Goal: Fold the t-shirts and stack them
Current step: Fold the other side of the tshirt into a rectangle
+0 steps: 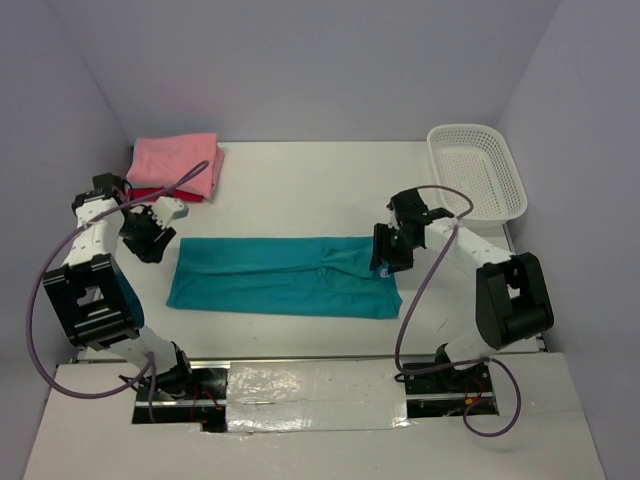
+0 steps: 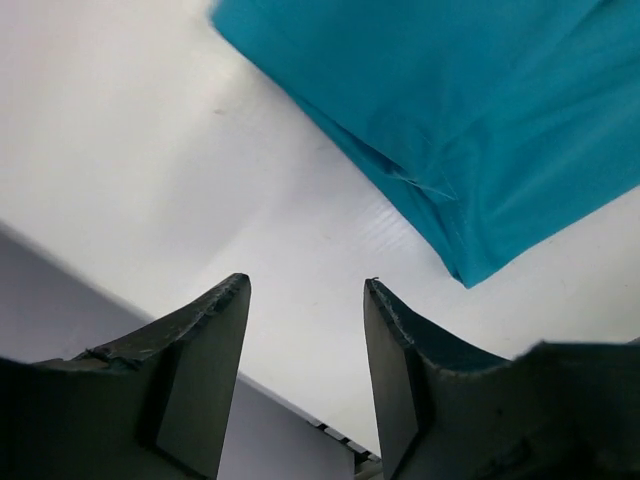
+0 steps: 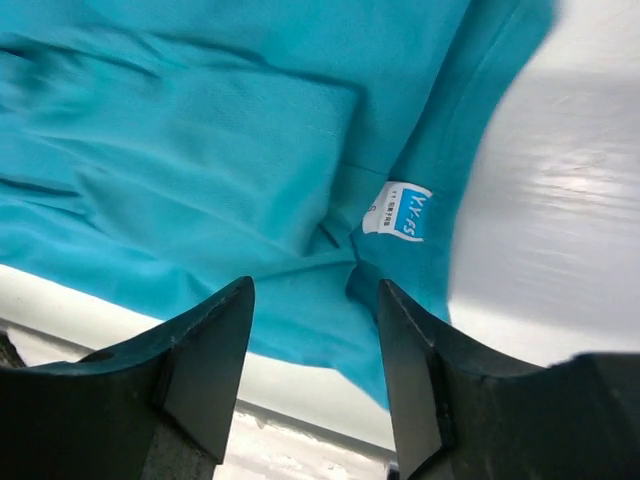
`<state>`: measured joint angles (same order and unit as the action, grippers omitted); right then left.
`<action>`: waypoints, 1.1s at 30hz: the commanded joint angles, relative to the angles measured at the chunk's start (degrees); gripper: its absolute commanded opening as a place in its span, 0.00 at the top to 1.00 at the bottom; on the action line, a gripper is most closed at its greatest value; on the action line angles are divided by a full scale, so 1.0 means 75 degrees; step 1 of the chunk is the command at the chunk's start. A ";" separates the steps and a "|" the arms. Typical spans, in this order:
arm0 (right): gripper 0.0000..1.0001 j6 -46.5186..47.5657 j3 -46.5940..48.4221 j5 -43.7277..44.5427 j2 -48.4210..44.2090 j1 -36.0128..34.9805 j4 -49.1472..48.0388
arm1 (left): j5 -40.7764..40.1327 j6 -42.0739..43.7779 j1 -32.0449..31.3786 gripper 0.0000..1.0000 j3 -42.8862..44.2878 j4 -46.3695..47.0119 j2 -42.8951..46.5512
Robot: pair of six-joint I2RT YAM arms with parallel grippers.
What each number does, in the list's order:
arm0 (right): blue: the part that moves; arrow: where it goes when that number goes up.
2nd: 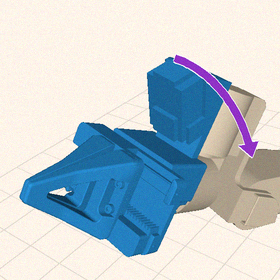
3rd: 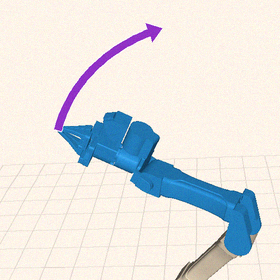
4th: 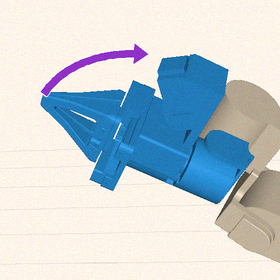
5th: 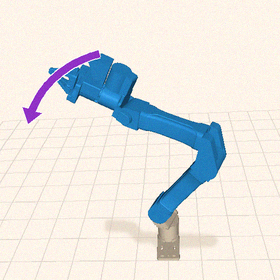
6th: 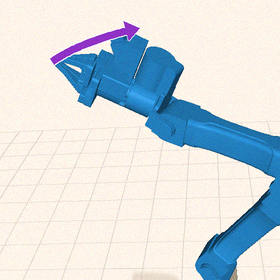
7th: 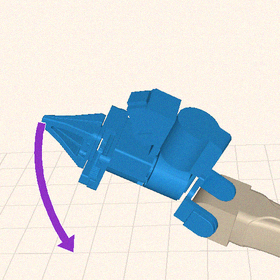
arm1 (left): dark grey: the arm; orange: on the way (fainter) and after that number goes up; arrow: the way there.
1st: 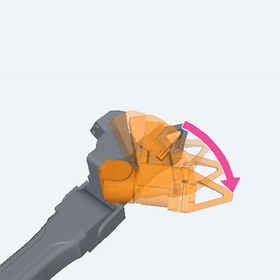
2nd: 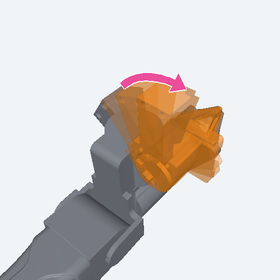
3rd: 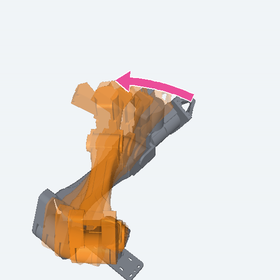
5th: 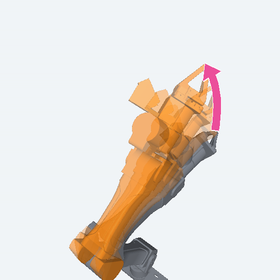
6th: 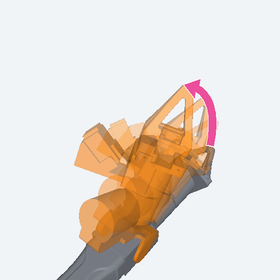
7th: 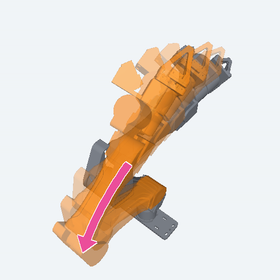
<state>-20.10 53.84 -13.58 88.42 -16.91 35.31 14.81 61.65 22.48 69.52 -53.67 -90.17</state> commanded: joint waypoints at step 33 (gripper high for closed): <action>0.51 -0.0473 0.0812 -0.0626 0.1065 0.0461 -0.1239 | 0.1602 -0.7611 -0.7215 0.37 0.4582 0.3278 -0.4792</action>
<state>-24.36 59.68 -16.84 94.67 -13.28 29.02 28.38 6.52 -31.64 100.73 -29.06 -124.95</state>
